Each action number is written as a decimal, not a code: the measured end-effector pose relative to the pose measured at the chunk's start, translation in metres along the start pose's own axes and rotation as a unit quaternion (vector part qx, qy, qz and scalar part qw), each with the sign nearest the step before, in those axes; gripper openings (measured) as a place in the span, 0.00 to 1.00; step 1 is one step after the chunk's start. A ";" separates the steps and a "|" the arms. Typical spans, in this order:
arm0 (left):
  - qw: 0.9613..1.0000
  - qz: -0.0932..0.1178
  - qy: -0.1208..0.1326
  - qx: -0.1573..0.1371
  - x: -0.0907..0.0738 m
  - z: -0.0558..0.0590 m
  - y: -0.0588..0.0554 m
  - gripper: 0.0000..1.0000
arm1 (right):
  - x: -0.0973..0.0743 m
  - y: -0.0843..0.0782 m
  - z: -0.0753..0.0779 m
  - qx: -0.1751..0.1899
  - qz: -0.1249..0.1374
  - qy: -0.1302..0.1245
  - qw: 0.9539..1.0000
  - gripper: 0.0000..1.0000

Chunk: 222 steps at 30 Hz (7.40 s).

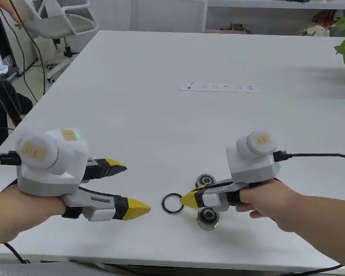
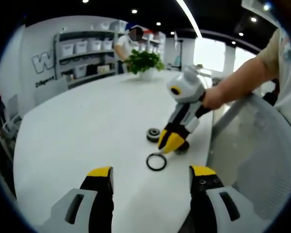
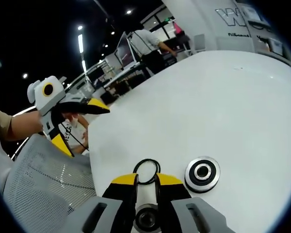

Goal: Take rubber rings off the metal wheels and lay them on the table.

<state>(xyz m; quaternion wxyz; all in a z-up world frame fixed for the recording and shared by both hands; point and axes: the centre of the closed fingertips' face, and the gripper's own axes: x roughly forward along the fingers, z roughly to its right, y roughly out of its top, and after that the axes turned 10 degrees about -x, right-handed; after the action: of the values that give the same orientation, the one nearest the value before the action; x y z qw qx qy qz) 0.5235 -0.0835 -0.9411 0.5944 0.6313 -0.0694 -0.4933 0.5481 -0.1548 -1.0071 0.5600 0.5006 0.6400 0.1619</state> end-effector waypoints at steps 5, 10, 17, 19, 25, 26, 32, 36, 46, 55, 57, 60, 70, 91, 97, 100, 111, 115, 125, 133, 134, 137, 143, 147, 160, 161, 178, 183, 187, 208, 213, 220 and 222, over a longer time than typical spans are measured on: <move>1.000 -0.002 -0.002 0.003 0.002 0.000 0.003 0.64 | -0.007 0.006 -0.001 -0.014 0.006 0.000 1.000 0.17; 1.000 -0.002 -0.006 0.007 0.007 0.001 0.010 0.64 | -0.014 0.011 0.000 -0.024 0.016 -0.005 1.000 0.21; 1.000 -0.007 -0.016 0.013 0.016 0.004 0.016 0.64 | -0.027 0.015 0.009 -0.041 0.026 -0.020 0.999 0.26; 1.000 -0.008 -0.020 0.015 0.020 0.005 0.018 0.64 | -0.031 0.015 0.012 -0.047 0.027 -0.024 0.998 0.28; 0.999 -0.012 -0.033 0.020 0.033 0.011 0.024 0.63 | -0.039 0.015 0.021 -0.055 0.031 -0.035 0.997 0.29; 0.999 -0.012 -0.034 0.021 0.034 0.011 0.025 0.63 | -0.041 0.015 0.023 -0.060 0.031 -0.039 0.997 0.29; 0.999 -0.015 -0.042 0.023 0.048 0.013 0.029 0.62 | -0.047 0.010 0.032 -0.066 0.028 -0.048 0.996 0.31; 0.998 -0.018 -0.046 0.024 0.056 0.014 0.031 0.62 | -0.048 0.006 0.038 -0.071 0.025 -0.055 0.996 0.31; 0.998 -0.021 -0.050 0.019 0.073 0.010 0.034 0.57 | -0.047 -0.004 0.051 -0.085 0.015 -0.067 0.994 0.31; 0.998 -0.030 -0.055 0.022 0.090 0.010 0.033 0.54 | -0.045 -0.009 0.061 -0.093 0.007 -0.076 0.993 0.30; 0.998 -0.031 -0.056 0.022 0.093 0.010 0.034 0.54 | -0.044 -0.010 0.062 -0.095 0.006 -0.077 0.992 0.30; 0.997 -0.034 -0.058 0.024 0.099 0.011 0.033 0.53 | -0.043 -0.012 0.064 -0.097 0.006 -0.077 0.992 0.29; 0.997 -0.044 -0.064 0.023 0.118 0.008 0.025 0.48 | -0.038 -0.015 0.064 -0.106 0.007 -0.074 0.992 0.26; 0.995 -0.051 -0.074 0.036 0.144 0.024 0.027 0.35 | -0.033 -0.016 0.067 -0.129 0.007 -0.077 0.989 0.19; 0.995 -0.057 -0.072 0.040 0.153 0.021 0.026 0.31 | -0.033 -0.016 0.067 -0.130 0.009 -0.078 0.988 0.18; 0.995 -0.058 -0.073 0.041 0.157 0.022 0.027 0.28 | -0.033 -0.016 0.067 -0.132 0.009 -0.078 0.988 0.18; 0.994 -0.067 -0.065 0.059 0.157 0.022 0.022 0.19 | -0.034 -0.017 0.068 -0.130 0.012 -0.079 0.988 0.16; 0.995 -0.056 -0.059 0.056 0.157 0.018 0.025 0.18 | -0.035 -0.017 0.069 -0.127 0.011 -0.079 0.989 0.13; 0.996 -0.051 -0.048 0.057 0.159 0.016 0.025 0.14 | -0.036 -0.019 0.069 -0.116 0.013 -0.077 0.990 0.08; 0.996 -0.052 -0.047 0.055 0.160 0.015 0.024 0.14 | -0.037 -0.021 0.070 -0.096 0.017 -0.078 0.992 0.01; 0.996 -0.051 -0.046 0.054 0.160 0.015 0.024 0.14 | -0.037 -0.021 0.070 -0.094 0.016 -0.080 0.992 0.00; 0.996 -0.050 -0.042 0.053 0.161 0.015 0.024 0.14 | -0.038 -0.020 0.071 -0.079 0.017 -0.082 0.993 0.00; 0.996 -0.049 -0.044 0.055 0.159 0.018 0.022 0.13 | -0.040 -0.020 0.076 -0.034 0.033 -0.083 0.995 0.00; 0.996 -0.050 -0.038 0.057 0.159 0.019 0.022 0.13 | -0.045 -0.015 0.079 -0.009 0.052 -0.091 0.994 0.00; 0.996 -0.056 -0.026 0.058 0.159 0.020 0.021 0.13 | -0.047 -0.003 0.063 0.034 0.088 -0.080 0.992 0.00; 0.996 -0.057 -0.025 0.059 0.159 0.020 0.021 0.12 | -0.048 -0.003 0.064 0.033 0.087 -0.080 0.992 0.00; 0.996 -0.063 -0.019 0.067 0.159 0.020 0.020 0.12 | -0.046 0.002 0.056 0.030 0.094 -0.051 0.994 0.00; 0.996 -0.062 -0.018 0.068 0.159 0.021 0.019 0.12 | -0.040 0.014 0.041 0.023 0.112 -0.022 0.993 0.00; 0.996 -0.061 -0.018 0.065 0.158 0.022 0.019 0.12 | -0.039 0.007 0.047 0.032 0.110 -0.026 0.993 0.00; 0.998 -0.038 -0.041 0.038 0.143 0.027 0.034 0.19 | -0.055 0.004 0.061 0.053 0.109 -0.047 0.992 0.00; 0.998 -0.030 -0.044 0.040 0.130 0.027 0.036 0.22 | -0.056 0.008 0.058 0.052 0.113 -0.047 0.991 0.00; 0.998 -0.017 -0.046 0.042 0.110 0.025 0.040 0.27 | -0.059 0.013 0.053 0.048 0.116 -0.039 0.991 0.00; 0.998 -0.017 -0.045 0.050 0.102 0.024 0.039 0.29 | -0.060 0.014 0.051 0.048 0.117 -0.040 0.991 0.00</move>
<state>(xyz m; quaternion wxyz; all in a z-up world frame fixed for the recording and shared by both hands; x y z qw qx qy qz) 0.5774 -0.1799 -0.9603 0.5502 0.6384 -0.1098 -0.5269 0.5919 -0.2155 -0.9794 0.5377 0.6041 0.5613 0.1757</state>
